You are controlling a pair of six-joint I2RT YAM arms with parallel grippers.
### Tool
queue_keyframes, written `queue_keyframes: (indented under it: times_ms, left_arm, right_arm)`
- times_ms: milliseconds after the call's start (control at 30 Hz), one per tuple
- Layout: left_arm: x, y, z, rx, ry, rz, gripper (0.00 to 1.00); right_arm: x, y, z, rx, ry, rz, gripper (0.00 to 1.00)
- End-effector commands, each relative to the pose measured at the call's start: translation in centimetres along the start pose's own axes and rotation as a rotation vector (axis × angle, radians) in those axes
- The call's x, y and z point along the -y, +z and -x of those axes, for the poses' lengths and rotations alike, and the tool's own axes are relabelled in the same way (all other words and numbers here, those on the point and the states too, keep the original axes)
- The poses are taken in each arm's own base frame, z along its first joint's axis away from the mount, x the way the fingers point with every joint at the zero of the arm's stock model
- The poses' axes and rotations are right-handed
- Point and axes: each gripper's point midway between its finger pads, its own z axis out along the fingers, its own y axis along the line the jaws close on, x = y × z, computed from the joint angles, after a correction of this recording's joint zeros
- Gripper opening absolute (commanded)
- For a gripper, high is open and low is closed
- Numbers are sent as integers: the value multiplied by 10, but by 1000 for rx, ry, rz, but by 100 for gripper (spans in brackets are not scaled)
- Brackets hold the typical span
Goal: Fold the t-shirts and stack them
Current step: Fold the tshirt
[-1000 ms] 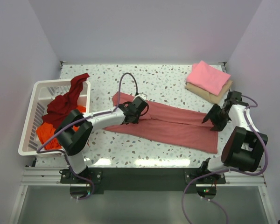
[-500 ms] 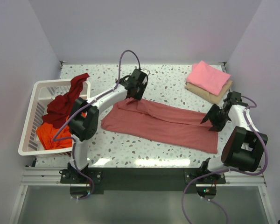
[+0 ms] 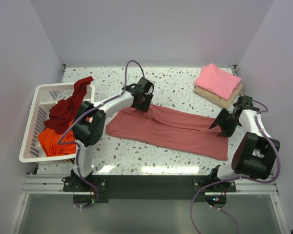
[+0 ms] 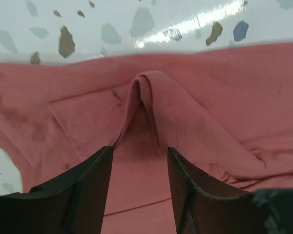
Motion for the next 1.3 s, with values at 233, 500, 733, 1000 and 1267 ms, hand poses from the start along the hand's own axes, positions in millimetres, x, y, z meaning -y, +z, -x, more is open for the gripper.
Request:
queue_keyframes:
  times_ms: [233, 500, 733, 1000, 1267]
  left_arm:
    - [23, 9, -5, -20, -111, -105, 54]
    - [25, 10, -5, -3, -121, -118, 52]
    - [28, 24, -10, -19, -113, -124, 37]
    - [21, 7, -10, -15, -145, -94, 1]
    - [33, -30, -25, -54, -252, -180, 0]
  right_arm:
    - [-7, -5, 4, 10, -20, 36, 61]
    - [-5, -2, 2, 3, -18, 33, 61]
    - [-5, -4, 3, 1, -21, 30, 61]
    - [-6, -3, 2, 2, -21, 30, 61]
    - [-5, 0, 2, -4, -17, 34, 61]
